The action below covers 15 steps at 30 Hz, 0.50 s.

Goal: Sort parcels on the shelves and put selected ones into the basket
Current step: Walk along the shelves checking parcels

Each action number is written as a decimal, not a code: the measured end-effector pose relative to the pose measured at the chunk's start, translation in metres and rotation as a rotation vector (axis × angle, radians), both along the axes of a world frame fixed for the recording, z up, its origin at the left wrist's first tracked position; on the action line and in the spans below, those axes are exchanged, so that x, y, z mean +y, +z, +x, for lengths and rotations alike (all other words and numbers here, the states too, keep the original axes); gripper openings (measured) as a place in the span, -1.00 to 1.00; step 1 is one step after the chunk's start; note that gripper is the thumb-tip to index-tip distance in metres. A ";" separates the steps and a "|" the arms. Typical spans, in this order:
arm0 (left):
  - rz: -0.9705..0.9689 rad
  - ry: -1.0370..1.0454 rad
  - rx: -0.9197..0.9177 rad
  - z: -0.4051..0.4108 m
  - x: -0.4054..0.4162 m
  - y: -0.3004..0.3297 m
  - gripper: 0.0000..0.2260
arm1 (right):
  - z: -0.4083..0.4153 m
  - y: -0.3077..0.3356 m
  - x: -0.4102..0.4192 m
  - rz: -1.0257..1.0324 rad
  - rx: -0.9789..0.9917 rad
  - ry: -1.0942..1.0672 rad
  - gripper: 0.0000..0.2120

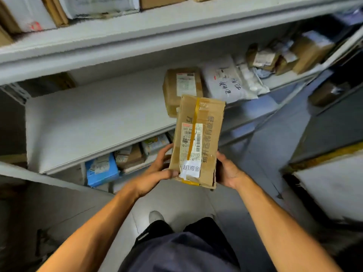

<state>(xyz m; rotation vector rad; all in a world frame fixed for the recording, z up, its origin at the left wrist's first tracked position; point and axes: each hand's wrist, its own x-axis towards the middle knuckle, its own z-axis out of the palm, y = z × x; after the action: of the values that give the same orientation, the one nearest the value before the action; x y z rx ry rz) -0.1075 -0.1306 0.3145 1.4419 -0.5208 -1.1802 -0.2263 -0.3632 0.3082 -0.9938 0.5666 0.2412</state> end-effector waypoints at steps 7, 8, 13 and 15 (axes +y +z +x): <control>0.084 -0.134 0.045 -0.022 -0.107 -0.001 -0.20 | -0.067 -0.019 -0.078 -0.004 0.039 -0.188 0.16; 0.087 -0.145 0.041 -0.027 -0.126 0.000 -0.22 | -0.077 -0.023 -0.090 -0.003 0.041 -0.219 0.13; 0.044 -0.274 0.041 -0.061 -0.229 0.004 -0.37 | -0.136 -0.033 -0.140 -0.011 0.089 -0.461 0.04; 0.019 -0.348 0.045 -0.078 -0.270 0.003 -0.33 | -0.164 -0.033 -0.159 -0.018 0.103 -0.562 0.07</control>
<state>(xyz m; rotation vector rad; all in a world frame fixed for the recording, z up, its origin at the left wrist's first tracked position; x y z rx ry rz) -0.1855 -0.4003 0.3172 1.3715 -0.7528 -1.4907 -0.3899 -0.5223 0.2750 -0.8055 0.9179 -0.2143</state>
